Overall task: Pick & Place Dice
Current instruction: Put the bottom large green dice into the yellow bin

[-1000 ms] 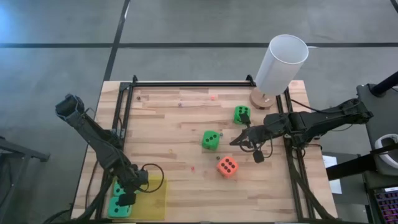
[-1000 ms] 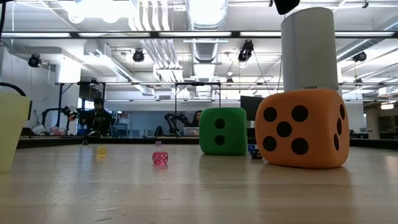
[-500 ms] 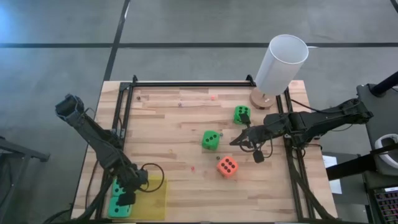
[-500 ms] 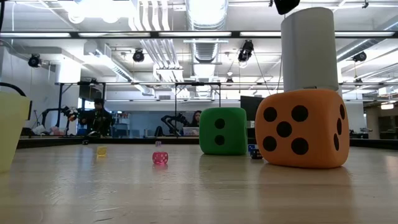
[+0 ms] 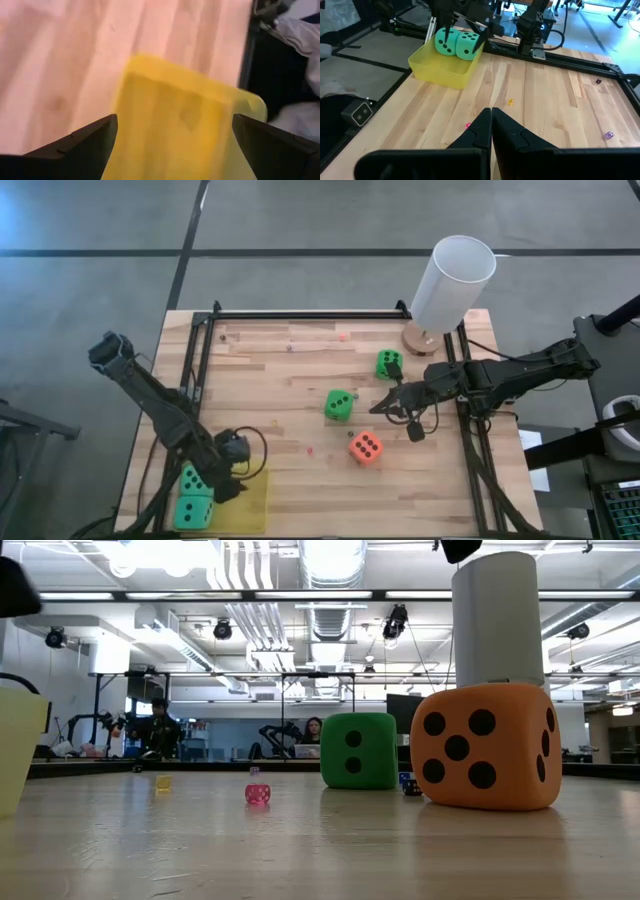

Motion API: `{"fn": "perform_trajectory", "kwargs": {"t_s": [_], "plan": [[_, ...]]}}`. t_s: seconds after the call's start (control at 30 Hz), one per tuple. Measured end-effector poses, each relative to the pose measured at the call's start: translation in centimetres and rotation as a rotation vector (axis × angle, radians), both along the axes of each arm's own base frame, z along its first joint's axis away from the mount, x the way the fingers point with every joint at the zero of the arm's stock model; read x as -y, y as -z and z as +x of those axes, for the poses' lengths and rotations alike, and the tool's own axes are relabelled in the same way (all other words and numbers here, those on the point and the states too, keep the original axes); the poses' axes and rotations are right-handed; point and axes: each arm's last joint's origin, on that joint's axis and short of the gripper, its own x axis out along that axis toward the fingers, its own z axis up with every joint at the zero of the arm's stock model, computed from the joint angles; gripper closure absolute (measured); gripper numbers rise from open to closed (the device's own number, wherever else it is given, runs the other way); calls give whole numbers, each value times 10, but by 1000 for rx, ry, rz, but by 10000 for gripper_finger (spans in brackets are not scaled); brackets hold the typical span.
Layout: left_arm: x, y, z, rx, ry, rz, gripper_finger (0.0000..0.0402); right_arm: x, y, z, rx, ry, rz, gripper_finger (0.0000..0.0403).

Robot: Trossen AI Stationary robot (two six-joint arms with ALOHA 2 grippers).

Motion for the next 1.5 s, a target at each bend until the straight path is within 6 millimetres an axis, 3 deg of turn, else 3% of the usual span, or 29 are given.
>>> {"fn": "perform_trajectory", "kwargs": {"t_s": [0.67, 1.5], "plan": [[-22, -14, 36, 397, 31, 390, 2, 0, 0, 0, 0, 0, -1, 394], [-20, -23, 45, 517, -6, 353, 9, 0, 0, 0, 0, 0, -1, 394]]}}
